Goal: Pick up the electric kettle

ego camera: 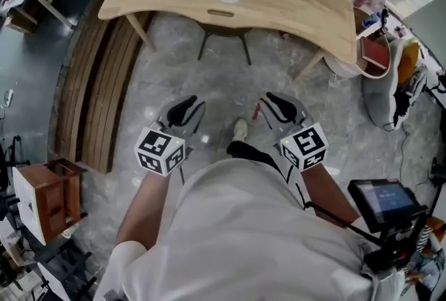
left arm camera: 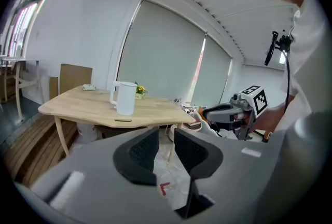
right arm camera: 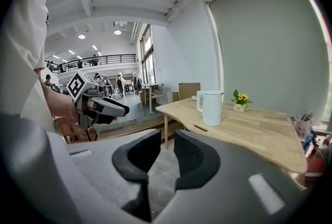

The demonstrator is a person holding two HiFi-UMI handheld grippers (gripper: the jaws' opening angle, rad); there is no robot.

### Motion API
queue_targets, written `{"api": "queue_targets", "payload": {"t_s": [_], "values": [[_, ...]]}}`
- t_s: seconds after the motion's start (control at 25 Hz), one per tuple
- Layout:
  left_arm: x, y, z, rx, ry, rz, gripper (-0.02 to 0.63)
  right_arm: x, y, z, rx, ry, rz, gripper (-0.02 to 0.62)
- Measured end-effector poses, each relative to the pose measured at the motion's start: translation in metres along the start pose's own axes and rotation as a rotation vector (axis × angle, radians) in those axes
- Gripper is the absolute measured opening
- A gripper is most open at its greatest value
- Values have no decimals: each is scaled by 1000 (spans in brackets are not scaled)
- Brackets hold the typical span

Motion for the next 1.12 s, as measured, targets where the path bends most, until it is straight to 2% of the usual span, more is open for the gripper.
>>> {"api": "queue_targets", "payload": {"t_s": [0.2,0.48,0.8,1.12], "values": [[35,-44,-61,-23,-27,-15,121,-62,-31,-24,-12,-40,49,66],[87,-83,-143,-8,26,-13,161,-122,-34,-45,1,-17,2,66],[169,-123,-225,-2,99,-109,206,-159,-46,-70,34,84,-41,66],[275,-156,-334,46,196,-166,257,-186,-74,-133,59,189,-113,66]]}}
Point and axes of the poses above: the fingertips, and each gripper's own axes: z backward along the fingers, x to its left, y out of its underside, the point moved 5 cm from there along z, backward along the fingers, and after that the axes turned 8 degrees about -y, right-handed, at the moved point
